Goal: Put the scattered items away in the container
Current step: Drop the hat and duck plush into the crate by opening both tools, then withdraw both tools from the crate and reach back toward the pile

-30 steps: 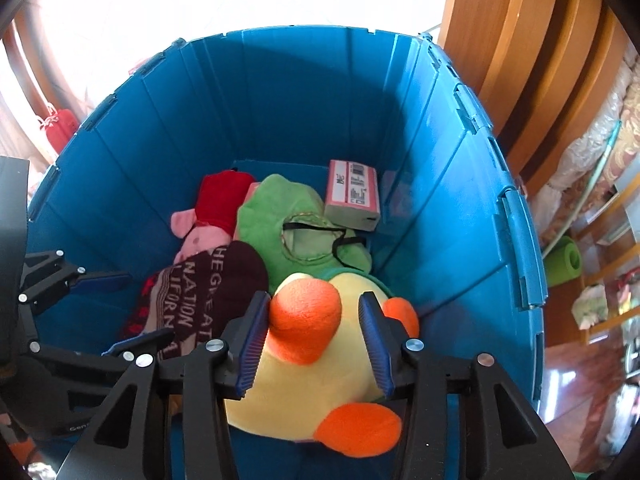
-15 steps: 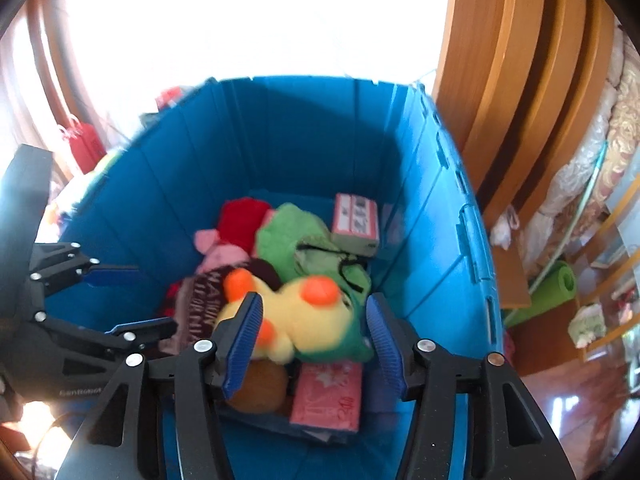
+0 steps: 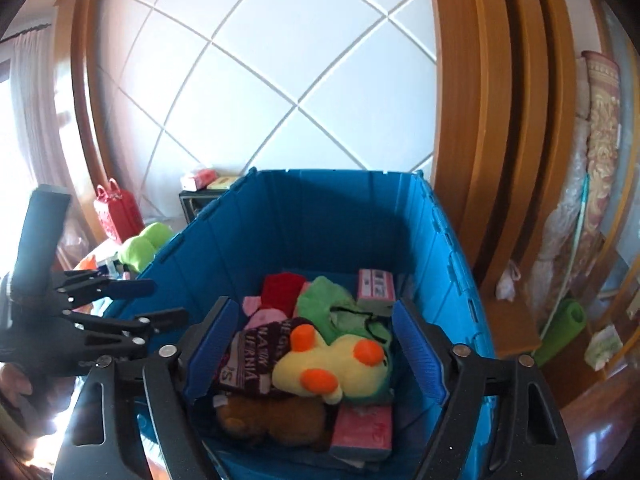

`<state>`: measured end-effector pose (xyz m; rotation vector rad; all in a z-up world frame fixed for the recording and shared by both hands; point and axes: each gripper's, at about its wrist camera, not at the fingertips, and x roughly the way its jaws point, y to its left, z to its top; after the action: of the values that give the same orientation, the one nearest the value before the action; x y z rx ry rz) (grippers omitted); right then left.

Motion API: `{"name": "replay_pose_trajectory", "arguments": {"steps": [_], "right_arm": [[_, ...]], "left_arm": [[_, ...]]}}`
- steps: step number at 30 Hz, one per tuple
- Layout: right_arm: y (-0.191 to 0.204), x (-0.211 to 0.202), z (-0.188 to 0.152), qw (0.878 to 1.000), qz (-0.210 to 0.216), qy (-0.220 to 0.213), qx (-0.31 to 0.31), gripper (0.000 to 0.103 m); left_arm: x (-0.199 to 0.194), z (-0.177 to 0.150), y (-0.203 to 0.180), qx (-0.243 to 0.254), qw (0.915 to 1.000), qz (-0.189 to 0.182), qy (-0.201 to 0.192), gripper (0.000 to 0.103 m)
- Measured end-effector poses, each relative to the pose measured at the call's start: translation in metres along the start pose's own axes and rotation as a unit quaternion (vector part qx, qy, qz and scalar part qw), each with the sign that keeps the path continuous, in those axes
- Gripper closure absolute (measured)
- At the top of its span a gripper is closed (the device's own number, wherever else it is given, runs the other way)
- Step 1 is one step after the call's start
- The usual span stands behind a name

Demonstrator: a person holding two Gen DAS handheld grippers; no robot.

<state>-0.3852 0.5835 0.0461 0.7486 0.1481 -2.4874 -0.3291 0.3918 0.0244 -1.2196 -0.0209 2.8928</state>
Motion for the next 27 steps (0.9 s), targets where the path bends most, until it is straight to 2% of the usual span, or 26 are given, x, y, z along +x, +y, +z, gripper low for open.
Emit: {"name": "replay_pose_trajectory", "arguments": {"steps": [3,7,13,16,20,27], "right_arm": [[0.013,-0.002,-0.001,1.000,0.000,-0.012,0.010,0.021],[0.045,-0.013,0.001,0.999,0.036,-0.033,0.010,0.020],[0.119,-0.024,0.011,0.996,0.064,-0.057,-0.020,0.017],[0.162,-0.023,0.013,0.996,0.059,-0.062,-0.035,0.017],[0.226,-0.015,0.008,0.996,0.030,-0.068,-0.056,0.016],[0.320,0.013,-0.013,0.996,0.027,-0.054,-0.060,0.016]], "left_arm": [[-0.019,-0.007,0.017,-0.014,0.9993,0.013,-0.032,0.034],[-0.040,-0.016,0.045,-0.032,0.9968,0.031,-0.066,0.033],[-0.074,-0.037,0.105,-0.057,0.9917,0.052,-0.103,0.033],[-0.087,-0.053,0.140,-0.063,0.9897,0.061,-0.113,0.033],[-0.097,-0.080,0.192,-0.074,0.9885,0.071,-0.111,0.033],[-0.113,-0.131,0.277,-0.090,0.9854,0.093,-0.111,0.033]]}}
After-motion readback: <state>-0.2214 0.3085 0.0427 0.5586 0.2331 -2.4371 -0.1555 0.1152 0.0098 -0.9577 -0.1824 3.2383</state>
